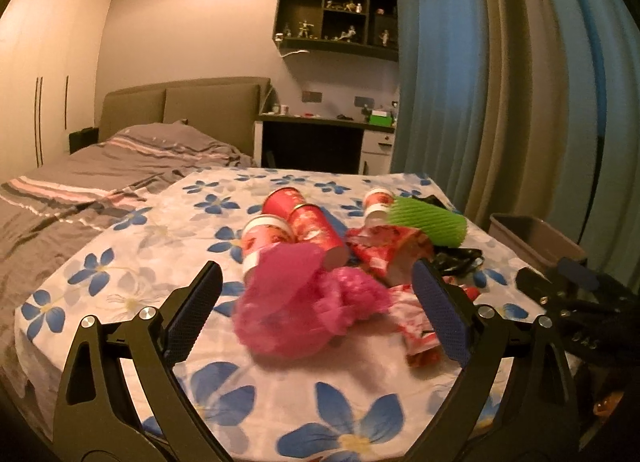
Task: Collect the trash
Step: 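Grasp the pink plastic bag with the left gripper while the right grasps the red-white wrapper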
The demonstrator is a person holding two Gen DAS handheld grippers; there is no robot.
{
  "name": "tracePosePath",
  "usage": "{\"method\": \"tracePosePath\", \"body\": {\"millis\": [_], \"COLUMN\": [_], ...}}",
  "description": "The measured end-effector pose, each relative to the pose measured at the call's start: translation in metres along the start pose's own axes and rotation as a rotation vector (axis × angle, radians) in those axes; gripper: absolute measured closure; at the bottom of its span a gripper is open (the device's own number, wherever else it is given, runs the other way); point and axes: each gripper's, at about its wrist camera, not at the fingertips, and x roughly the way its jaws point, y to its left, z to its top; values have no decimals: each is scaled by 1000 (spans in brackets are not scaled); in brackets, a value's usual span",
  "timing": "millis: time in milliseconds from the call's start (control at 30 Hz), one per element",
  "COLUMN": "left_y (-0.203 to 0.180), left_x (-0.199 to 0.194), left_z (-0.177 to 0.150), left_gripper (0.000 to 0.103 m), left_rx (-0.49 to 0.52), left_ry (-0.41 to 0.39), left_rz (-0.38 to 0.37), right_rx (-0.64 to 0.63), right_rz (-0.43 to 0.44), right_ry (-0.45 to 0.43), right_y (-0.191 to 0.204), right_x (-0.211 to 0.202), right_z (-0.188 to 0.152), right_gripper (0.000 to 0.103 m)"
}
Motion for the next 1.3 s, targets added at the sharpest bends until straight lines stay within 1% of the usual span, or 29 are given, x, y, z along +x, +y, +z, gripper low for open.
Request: {"method": "tracePosePath", "body": {"millis": [33,167,300,400,467,500,533,600,667,700,767,800,867,900,967,1000,1067,1100,1133,1167,1200,1300], "left_y": [4,14,20,23,24,26,26,28,30,30,33,35,39,40,42,42,42,41,40,40,38,36], "left_x": [2,10,18,25,29,33,35,41,47,49,54,57,62,64,68,71,74,75,76,75,75,72], "left_z": [-2,-8,-13,-15,-18,-19,-20,-22,-23,-23,-23,-24,-24,-25,-26,-27,-27,-27,-27,-28,-27,-25], "left_gripper": [10,12,15,17,21,22,25,27,35,37,44,46,56,58,70,72,84,86,90,98,103,103], "left_rx": [-5,-19,-26,-34,-36,-42,-47,-55,-63,-66,-79,-91,-108,-114,-123,-125,-121,-116,-113,-112,-106,-99], "left_ry": [5,34,53,67,78,87,93,108,127,134,151,159,181,189,206,217,224,228,230,230,230,217], "left_rz": [1,9,0,-11,-12,-21,-29,-44,-59,-64,-77,-88,-104,-112,-126,-134,-136,-140,-144,-146,-145,-149], "right_rx": [-7,-28,-26,-17,-12,-12,-14,-22,-35,-39,-37,-35,-33,-31,-29,-27,-31,-32,-32,-32,-31,-27], "right_rz": [18,79,107,131,151,164,175,189,195,197,200,200,195,193,190,188,183,180,178,177,173,165], "right_ry": [10,58,98,136,156,166,171,167,159,157,154,149,143,138,134,129,123,117,114,111,106,94], "right_y": [5,22,27,26,27,28,29,32,34,34,32,31,28,26,23,21,18,16,15,14,13,8], "right_x": [6,30,46,58,63,66,68,68,67,67,66,64,61,59,56,53,52,49,48,46,44,40], "right_z": [-1,-8,-13,-16,-19,-19,-20,-21,-22,-23,-23,-23,-22,-21,-20,-20,-19,-19,-18,-18,-17,-15], "right_gripper": [23,29,36,44,56,58,64,70,77,78,80,84,84,84,85,85,85,85,85,85,85,85]}}
